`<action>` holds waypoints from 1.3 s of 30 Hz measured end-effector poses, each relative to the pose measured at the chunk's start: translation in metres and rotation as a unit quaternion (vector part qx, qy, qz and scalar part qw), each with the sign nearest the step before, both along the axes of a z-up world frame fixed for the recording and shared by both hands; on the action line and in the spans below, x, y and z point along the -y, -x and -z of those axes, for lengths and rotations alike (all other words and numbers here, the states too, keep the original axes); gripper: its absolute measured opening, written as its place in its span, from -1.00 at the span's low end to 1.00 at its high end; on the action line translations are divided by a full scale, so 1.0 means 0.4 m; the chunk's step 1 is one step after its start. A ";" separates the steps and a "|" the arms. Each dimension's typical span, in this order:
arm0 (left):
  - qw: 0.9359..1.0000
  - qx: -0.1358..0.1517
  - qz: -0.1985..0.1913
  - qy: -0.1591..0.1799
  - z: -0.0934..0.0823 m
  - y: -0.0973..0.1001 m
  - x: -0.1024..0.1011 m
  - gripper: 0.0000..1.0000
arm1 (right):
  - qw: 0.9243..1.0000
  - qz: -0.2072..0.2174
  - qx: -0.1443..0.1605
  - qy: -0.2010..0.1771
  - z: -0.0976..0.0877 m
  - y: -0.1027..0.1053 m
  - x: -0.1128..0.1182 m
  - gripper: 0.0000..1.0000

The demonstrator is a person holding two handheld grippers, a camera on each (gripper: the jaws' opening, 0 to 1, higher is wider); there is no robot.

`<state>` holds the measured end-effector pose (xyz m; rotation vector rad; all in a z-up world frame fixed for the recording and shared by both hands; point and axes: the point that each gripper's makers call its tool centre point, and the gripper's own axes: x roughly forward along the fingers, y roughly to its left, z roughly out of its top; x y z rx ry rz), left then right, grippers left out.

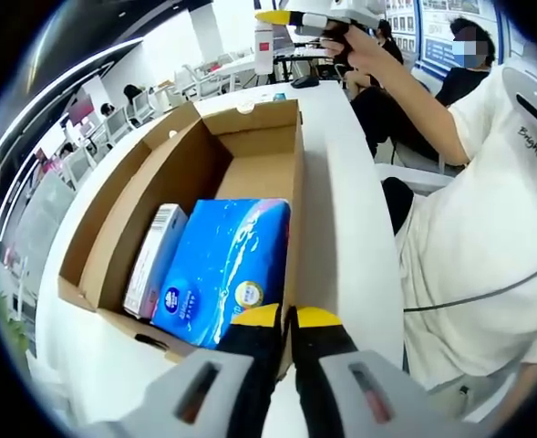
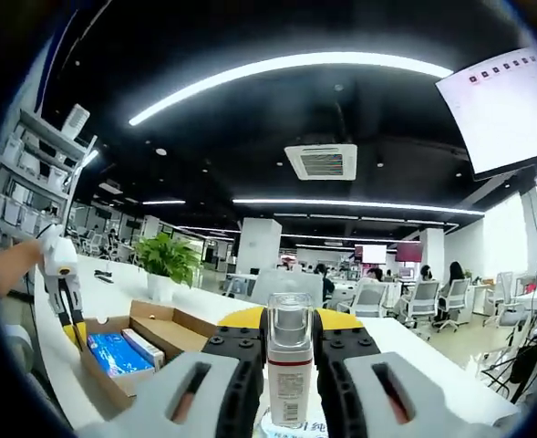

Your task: Operate the shoe box by opening the lid, removing the specified soft item, and placing it in the target area until the item is outside and the box remains undamaged.

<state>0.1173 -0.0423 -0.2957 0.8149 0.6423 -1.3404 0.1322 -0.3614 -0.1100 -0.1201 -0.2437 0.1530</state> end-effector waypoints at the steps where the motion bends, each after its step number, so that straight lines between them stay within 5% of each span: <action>1: 1.000 0.000 -0.001 0.000 0.000 0.000 0.000 -0.93 | 1.000 0.001 0.000 0.001 0.000 0.000 0.004 -0.64; 4: 1.000 0.000 -0.002 0.000 0.000 0.000 0.000 -0.93 | 1.000 0.001 -0.003 0.006 0.002 0.001 0.008 -0.64; 7: 1.000 0.001 -0.001 0.001 0.000 0.000 0.000 -0.93 | 0.998 0.020 0.014 0.060 -0.006 -0.001 0.033 -0.64; 15: 1.000 -0.001 -0.001 0.001 0.000 0.001 0.000 -0.93 | 0.999 0.029 0.021 0.034 -0.017 0.007 0.110 -0.64; 31: 1.000 -0.001 0.000 -0.001 0.000 0.000 -0.001 -0.92 | 0.994 0.080 -0.001 0.080 0.106 0.019 0.232 -0.64; 39: 1.000 0.000 0.001 0.001 0.000 -0.001 0.000 -0.93 | 0.995 0.098 -0.005 0.032 0.149 0.030 0.290 -0.64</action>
